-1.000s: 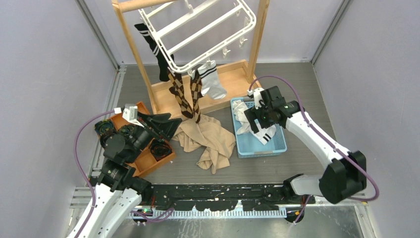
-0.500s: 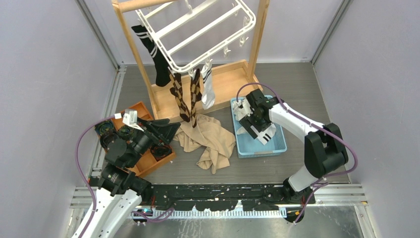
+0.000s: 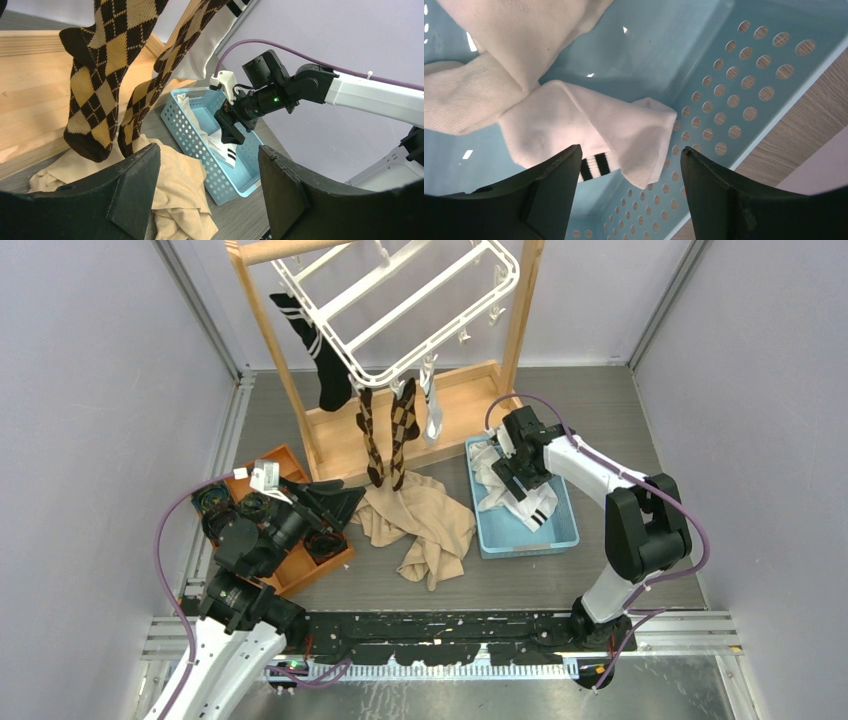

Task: Clip the socks to the hanger
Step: Pick up the sock from the bin.

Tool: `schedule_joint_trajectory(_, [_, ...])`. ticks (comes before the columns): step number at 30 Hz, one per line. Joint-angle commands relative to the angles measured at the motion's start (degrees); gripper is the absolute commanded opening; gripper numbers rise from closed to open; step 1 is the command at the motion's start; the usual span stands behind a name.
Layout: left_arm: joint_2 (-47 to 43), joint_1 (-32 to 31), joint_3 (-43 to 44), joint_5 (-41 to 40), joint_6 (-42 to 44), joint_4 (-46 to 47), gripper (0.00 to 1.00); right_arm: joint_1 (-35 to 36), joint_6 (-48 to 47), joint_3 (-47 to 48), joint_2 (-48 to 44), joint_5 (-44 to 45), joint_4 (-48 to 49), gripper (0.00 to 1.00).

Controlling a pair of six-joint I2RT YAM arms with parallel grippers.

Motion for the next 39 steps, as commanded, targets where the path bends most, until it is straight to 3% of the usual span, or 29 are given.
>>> schedule_joint_trajectory(1, [0.5, 0.3, 0.0, 0.2, -0.5, 3.2, 0.72, -0.5, -0.1, -0.1, 0.8, 0.1, 2.0, 0.74])
schedule_joint_trajectory(10, [0.2, 0.3, -0.2, 0.4, -0.5, 3.3, 0.72, -1.2, 0.9, 0.5, 4.4, -2.1, 1.1, 0.64])
schedule_joint_trajectory(18, [-0.6, 0.3, -0.4, 0.7, -0.6, 3.1, 0.71, -1.3, 2.3, 1.1, 6.0, -2.9, 0.6, 0.18])
schedule_joint_trajectory(22, [-0.7, 0.3, -0.5, 1.5, -0.9, 3.5, 0.7, -1.3, 4.0, 1.5, 2.6, -3.9, -0.2, 0.06])
schedule_joint_trajectory(27, [0.1, 0.3, -1.3, 3.5, -1.8, 7.2, 0.69, -1.4, 6.1, -0.1, -7.6, -8.2, 1.5, 0.01])
schedule_joint_trajectory(31, [1.8, 0.3, -1.8, 5.6, -3.5, 11.9, 0.68, -1.4, 8.9, -1.8, -13.9, -17.1, 3.6, 0.02])
schedule_joint_trajectory(34, [3.2, 0.3, -1.8, 7.0, -5.0, 13.5, 0.68, -1.4, 11.5, -3.4, -13.9, -21.6, 3.6, 0.12])
schedule_joint_trajectory(39, [3.6, 0.3, -2.4, 6.9, -7.8, 14.2, 0.67, -1.3, 15.7, -7.2, -14.0, -23.4, 7.0, 0.11])
